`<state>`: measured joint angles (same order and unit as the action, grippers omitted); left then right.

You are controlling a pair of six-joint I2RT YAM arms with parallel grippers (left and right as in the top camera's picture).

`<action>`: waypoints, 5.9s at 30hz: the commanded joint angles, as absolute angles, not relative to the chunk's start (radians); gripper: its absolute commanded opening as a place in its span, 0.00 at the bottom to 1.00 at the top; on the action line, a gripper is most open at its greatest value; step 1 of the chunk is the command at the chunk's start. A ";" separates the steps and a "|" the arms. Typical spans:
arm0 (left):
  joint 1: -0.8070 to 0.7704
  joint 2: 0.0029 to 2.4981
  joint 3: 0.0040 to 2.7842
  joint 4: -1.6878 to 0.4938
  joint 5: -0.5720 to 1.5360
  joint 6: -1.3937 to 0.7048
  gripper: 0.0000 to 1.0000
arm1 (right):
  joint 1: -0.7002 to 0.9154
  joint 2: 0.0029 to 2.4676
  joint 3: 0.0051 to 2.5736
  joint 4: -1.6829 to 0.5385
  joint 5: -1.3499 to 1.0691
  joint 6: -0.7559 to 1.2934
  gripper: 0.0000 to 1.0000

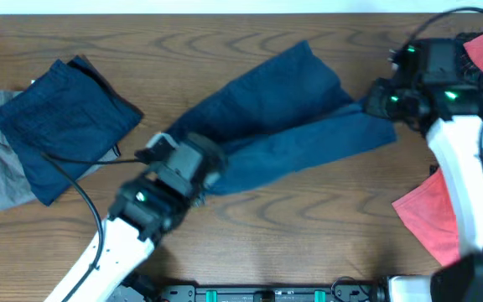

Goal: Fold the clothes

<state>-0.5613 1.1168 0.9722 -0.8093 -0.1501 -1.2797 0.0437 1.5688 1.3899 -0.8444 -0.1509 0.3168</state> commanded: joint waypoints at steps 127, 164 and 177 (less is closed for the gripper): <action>-0.041 1.208 1.130 -0.833 0.568 -0.412 0.06 | 0.587 2.022 1.623 -0.921 -0.162 0.226 0.10; -0.534 1.509 1.130 -0.345 0.564 -0.624 0.15 | 0.428 2.009 1.262 -0.933 -0.112 0.252 0.03; -0.328 1.504 1.130 -0.275 0.275 -0.576 0.40 | 0.253 1.693 1.510 -1.089 -0.147 0.203 0.10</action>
<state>-0.3527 1.5108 1.1065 -0.2855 0.4511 -0.5934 0.2569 1.7798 1.4624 -1.0885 -0.0814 0.2459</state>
